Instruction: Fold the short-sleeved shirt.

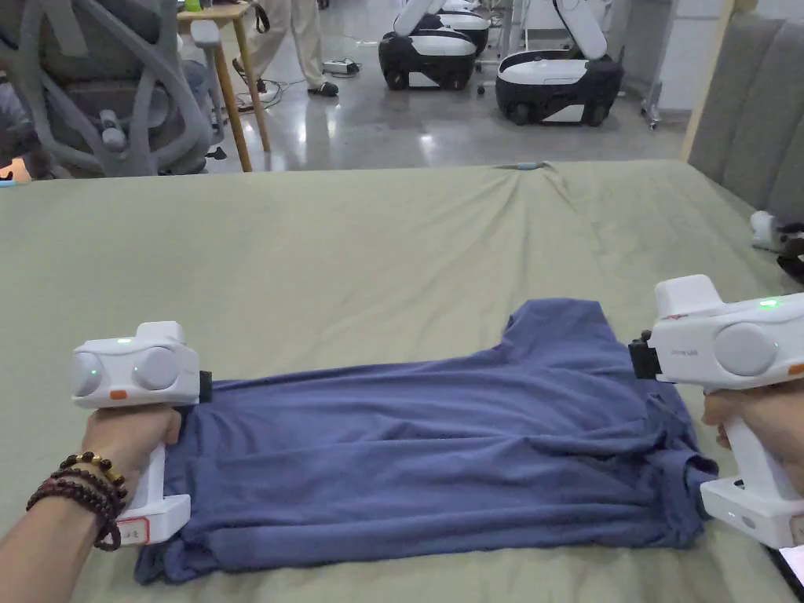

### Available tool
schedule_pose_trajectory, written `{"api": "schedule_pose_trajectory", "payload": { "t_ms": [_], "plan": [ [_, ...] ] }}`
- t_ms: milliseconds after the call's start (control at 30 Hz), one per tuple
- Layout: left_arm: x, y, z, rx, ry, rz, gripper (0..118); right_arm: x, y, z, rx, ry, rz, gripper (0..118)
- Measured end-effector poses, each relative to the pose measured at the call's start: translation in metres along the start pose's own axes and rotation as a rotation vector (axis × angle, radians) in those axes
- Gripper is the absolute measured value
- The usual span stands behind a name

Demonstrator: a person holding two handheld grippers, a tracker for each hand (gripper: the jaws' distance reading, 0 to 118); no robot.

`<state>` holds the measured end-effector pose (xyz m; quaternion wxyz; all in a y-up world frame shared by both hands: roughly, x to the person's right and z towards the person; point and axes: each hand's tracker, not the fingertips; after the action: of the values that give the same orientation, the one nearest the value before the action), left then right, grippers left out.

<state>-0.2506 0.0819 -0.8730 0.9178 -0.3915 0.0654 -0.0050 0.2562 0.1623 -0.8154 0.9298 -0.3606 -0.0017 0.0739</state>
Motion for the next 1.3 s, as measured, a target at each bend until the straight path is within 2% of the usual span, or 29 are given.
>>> {"api": "schedule_pose_trajectory", "payload": {
  "t_ms": [33,67,100,133,167,200,233,267,300,400,500,533,567,600,667,700,800,933,1167,1300],
  "plan": [
    [0.001,0.003,0.002,0.0,-0.004,0.002,2,0.004,0.014,-0.009,-0.001,0.007,0.003,7],
    [0.002,0.004,0.002,-0.004,-0.004,0.004,2,0.007,0.025,-0.018,-0.004,0.018,0.003,21],
    [0.002,0.003,0.003,-0.007,-0.002,0.02,2,0.011,0.036,-0.03,0.004,0.026,-0.028,49],
    [0.002,0.003,0.003,-0.007,-0.008,0.035,2,0.019,0.046,-0.047,0.004,0.045,-0.069,92],
    [0.001,0.006,-0.001,-0.013,-0.011,0.041,2,0.026,0.053,-0.065,-0.01,0.057,-0.093,92],
    [0.0,0.007,-0.002,-0.019,-0.011,0.043,2,0.029,0.058,-0.08,-0.032,0.063,-0.094,101],
    [0.0,0.007,-0.004,-0.027,-0.013,0.041,2,0.033,0.062,-0.095,-0.071,0.077,-0.091,117],
    [0.0,0.006,-0.004,-0.029,-0.014,0.039,2,0.04,0.063,-0.108,-0.092,0.074,-0.081,118],
    [0.0,0.009,-0.007,-0.029,-0.016,0.038,2,0.042,0.064,-0.12,-0.12,0.055,-0.078,116],
    [-0.001,0.009,-0.008,-0.033,-0.021,0.046,2,0.045,0.052,-0.15,-0.214,-0.001,-0.094,94],
    [-0.001,0.011,-0.009,-0.036,-0.027,0.048,2,0.043,0.036,-0.174,-0.288,-0.002,-0.1,82],
    [-0.002,0.012,-0.008,-0.039,-0.031,0.051,2,0.039,0.031,-0.175,-0.273,0.01,-0.099,79],
    [-0.003,0.013,-0.01,-0.041,-0.036,0.051,2,0.034,0.031,-0.169,-0.248,-0.019,-0.096,78],
    [-0.003,0.014,-0.01,-0.041,-0.039,0.052,2,0.032,0.033,-0.165,-0.244,-0.02,-0.095,72],
    [-0.003,0.014,-0.01,-0.042,-0.041,0.048,2,0.026,0.034,-0.155,-0.216,0.03,-0.047,22],
    [-0.001,0.014,-0.009,-0.041,-0.038,0.051,2,0.022,0.035,-0.152,-0.208,0.022,-0.025,0],
    [0.002,0.016,-0.001,-0.032,-0.025,0.04,2,0.015,0.036,-0.145,-0.229,0.006,-0.005,0],
    [-0.005,0.019,0.031,0.007,-0.05,0.063,2,0.022,0.041,-0.103,-0.15,0.024,-0.103,0],
    [-0.024,0.001,0.108,0.065,-0.083,0.062,2,0.042,0.027,0.008,-0.018,0.068,-0.162,0],
    [-0.038,-0.028,0.144,0.078,-0.096,0.071,2,0.044,-0.01,0.071,0.002,0.074,-0.122,0]
  ]
}}
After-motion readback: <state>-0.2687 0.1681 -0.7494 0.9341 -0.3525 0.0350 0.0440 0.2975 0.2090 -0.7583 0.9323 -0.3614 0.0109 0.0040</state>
